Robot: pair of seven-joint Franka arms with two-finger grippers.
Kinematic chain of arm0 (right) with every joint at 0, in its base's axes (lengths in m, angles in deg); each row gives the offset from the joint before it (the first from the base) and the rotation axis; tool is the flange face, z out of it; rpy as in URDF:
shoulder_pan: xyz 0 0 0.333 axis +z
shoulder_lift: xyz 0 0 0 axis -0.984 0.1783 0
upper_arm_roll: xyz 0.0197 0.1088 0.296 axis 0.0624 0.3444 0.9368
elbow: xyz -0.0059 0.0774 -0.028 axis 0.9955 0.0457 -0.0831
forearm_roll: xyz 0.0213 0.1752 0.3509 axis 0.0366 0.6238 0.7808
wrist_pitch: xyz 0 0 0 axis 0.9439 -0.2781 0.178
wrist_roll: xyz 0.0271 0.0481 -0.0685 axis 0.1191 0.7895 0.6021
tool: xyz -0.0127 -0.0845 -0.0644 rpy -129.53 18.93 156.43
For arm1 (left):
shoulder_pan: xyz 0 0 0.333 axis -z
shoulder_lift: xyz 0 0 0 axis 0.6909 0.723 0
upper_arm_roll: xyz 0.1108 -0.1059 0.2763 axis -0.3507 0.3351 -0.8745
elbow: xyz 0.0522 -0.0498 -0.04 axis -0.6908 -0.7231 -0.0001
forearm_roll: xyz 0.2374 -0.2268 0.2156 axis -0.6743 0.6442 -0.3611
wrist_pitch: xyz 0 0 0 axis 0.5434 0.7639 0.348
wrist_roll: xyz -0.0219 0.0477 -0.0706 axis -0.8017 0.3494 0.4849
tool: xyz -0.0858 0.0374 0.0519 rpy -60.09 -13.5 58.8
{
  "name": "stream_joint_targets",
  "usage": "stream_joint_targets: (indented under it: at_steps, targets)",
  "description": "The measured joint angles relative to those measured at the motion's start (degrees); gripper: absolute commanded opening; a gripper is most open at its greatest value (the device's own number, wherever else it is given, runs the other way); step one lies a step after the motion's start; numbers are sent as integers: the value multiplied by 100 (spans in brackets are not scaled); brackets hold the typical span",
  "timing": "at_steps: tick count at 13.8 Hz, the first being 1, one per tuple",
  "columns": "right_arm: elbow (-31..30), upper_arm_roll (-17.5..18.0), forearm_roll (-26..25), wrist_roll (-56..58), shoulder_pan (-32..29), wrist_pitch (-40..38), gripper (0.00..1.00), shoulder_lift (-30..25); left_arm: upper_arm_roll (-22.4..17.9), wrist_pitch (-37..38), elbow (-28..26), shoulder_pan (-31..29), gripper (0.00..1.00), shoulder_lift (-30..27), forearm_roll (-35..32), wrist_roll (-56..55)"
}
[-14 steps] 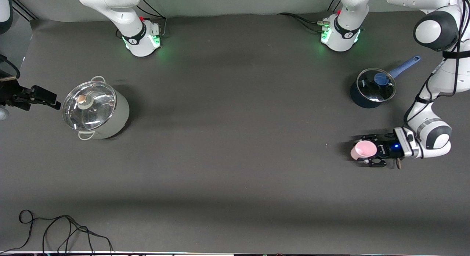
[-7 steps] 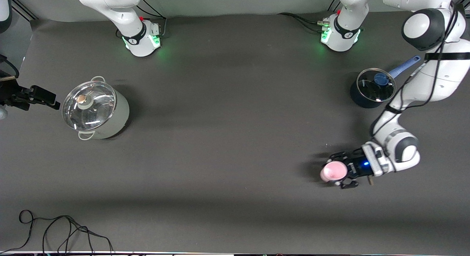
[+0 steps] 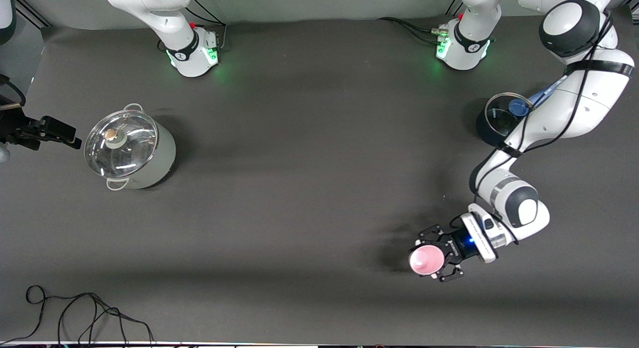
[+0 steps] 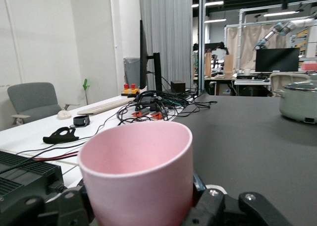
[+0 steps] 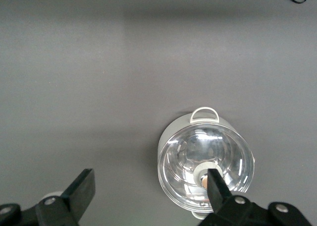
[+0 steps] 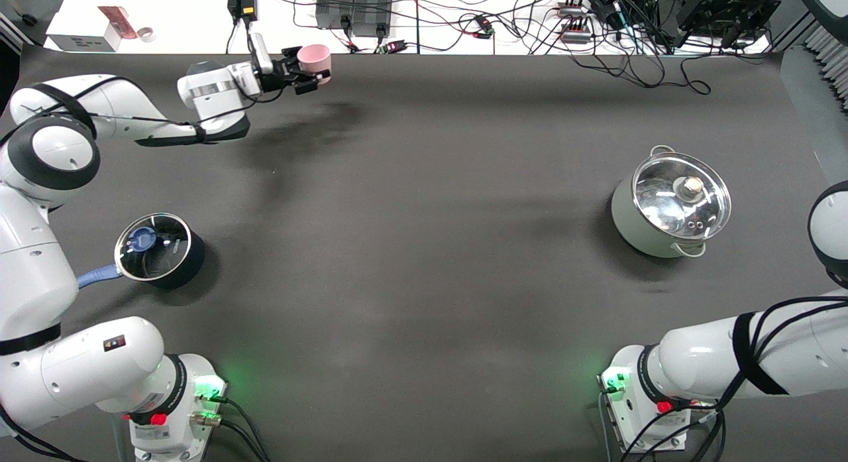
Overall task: Transfer pink cup from left to right arm
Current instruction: 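Lift the pink cup with the left gripper and carry it toward the table middle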
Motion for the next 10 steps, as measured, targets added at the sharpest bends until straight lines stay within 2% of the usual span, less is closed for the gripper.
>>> stream_joint_targets:
  at_steps: [6,10]
  targets:
    - [25,0,0,0,0,0,100,-1,1105,-1952,119,342,0,-11,0,-544]
    - [43,0,0,0,0,0,100,0,1567,-3055,327,786,0,-22,0,-765]
